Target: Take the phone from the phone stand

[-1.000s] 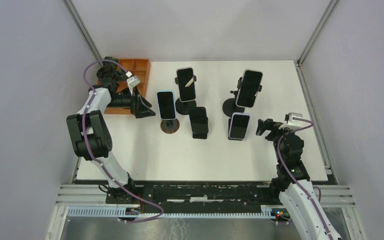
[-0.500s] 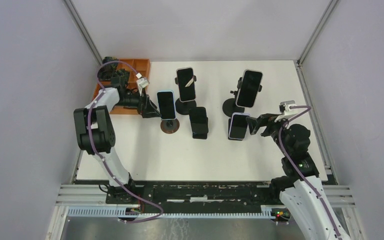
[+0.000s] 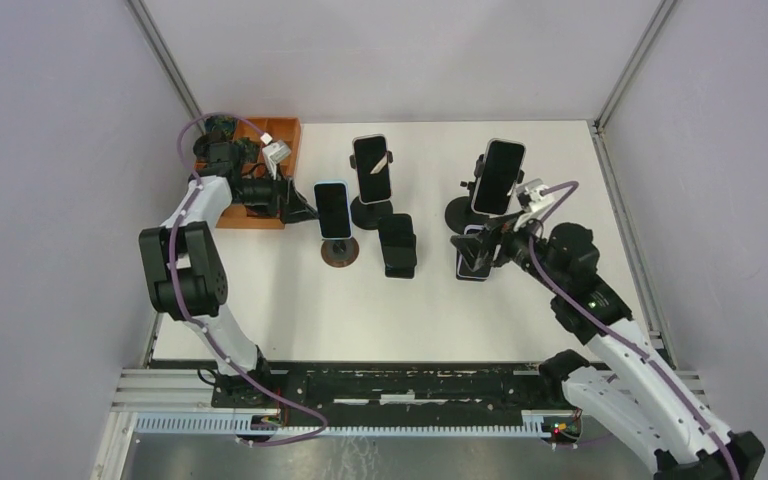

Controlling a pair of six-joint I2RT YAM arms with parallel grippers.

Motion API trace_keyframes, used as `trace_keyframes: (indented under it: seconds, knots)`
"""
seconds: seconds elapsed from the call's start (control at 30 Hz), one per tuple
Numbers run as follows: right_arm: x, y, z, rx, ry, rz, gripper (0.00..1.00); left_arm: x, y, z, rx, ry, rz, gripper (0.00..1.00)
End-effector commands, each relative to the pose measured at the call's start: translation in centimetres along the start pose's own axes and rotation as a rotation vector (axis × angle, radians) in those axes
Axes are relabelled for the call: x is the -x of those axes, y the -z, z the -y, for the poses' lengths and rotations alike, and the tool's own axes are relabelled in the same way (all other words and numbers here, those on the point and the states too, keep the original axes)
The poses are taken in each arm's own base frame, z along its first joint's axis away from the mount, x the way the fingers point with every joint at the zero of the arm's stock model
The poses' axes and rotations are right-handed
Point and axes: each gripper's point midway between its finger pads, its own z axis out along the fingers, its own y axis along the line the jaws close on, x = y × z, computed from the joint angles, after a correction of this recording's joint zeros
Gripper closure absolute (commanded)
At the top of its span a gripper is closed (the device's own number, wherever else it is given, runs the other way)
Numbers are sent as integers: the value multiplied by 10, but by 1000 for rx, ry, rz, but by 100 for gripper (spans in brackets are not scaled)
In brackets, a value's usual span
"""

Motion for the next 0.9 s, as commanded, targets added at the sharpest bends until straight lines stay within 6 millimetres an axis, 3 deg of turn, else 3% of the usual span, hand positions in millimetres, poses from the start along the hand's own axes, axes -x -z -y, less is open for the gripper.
trace_keyframes:
  seconds: [0.0,0.27,0.57,0.7,0.87]
  knots:
    - [34,-20,-41,96,9,66,2,9,-7,6,-63,-13,15,0]
    - [17,-65,-102,188,65,-25,2,1,-24,5,-103,-28,-8,0]
    - [7,-87,-135,301,64,-79,2,-13,-42,-6,-146,-18,-25,9]
    - [0,-92,-140,332,70,-109,3,-13,-47,-1,-169,-27,-24,19]
    - [-2,-97,-142,332,73,-128,3,-11,-45,3,-172,-50,-27,41]
